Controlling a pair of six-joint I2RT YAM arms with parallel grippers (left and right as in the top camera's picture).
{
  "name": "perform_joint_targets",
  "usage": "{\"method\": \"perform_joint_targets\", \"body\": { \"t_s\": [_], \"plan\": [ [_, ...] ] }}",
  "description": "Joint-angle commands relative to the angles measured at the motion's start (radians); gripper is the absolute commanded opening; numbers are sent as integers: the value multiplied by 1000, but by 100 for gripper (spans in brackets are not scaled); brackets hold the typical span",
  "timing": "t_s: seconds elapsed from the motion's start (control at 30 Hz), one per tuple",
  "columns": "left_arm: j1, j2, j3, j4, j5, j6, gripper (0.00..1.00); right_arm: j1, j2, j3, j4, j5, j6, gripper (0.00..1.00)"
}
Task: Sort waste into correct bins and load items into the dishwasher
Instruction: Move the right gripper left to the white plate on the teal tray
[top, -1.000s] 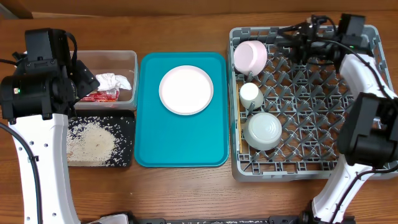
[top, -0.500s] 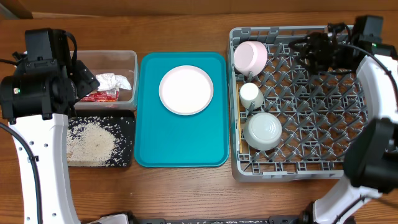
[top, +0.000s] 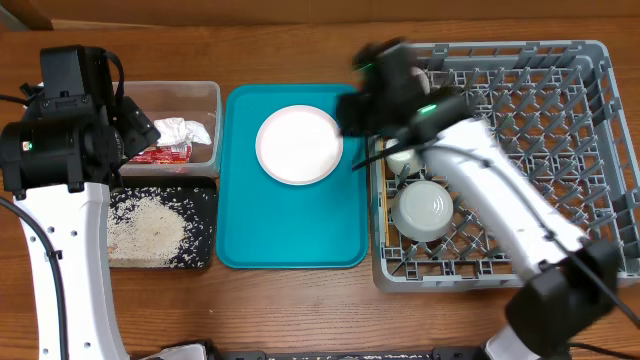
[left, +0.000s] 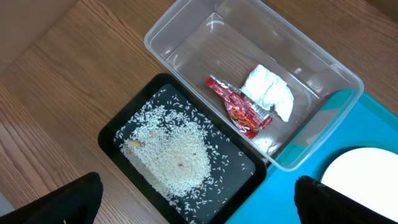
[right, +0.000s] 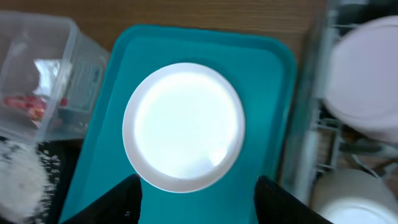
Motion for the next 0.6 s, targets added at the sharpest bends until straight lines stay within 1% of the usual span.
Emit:
{"method": "perform_joint_targets", "body": {
  "t_s": [0.0,0.1,0.27,0.43,0.57],
  "plan": [
    [-1,0,16,0,2,9,100,101,79,6,36,229,-3,60],
    [-1,0,16,0,2,9,100,151,145,6,79,234,10,59],
    [-1,0,16,0,2,9,100,185,251,6,117,212,45,57],
    [-1,0,16,0,2,9,100,190,308,6,133,39,46,53],
    [-1,0,16,0,2,9,100,199,333,6,131,-61,46,53]
  ]
}}
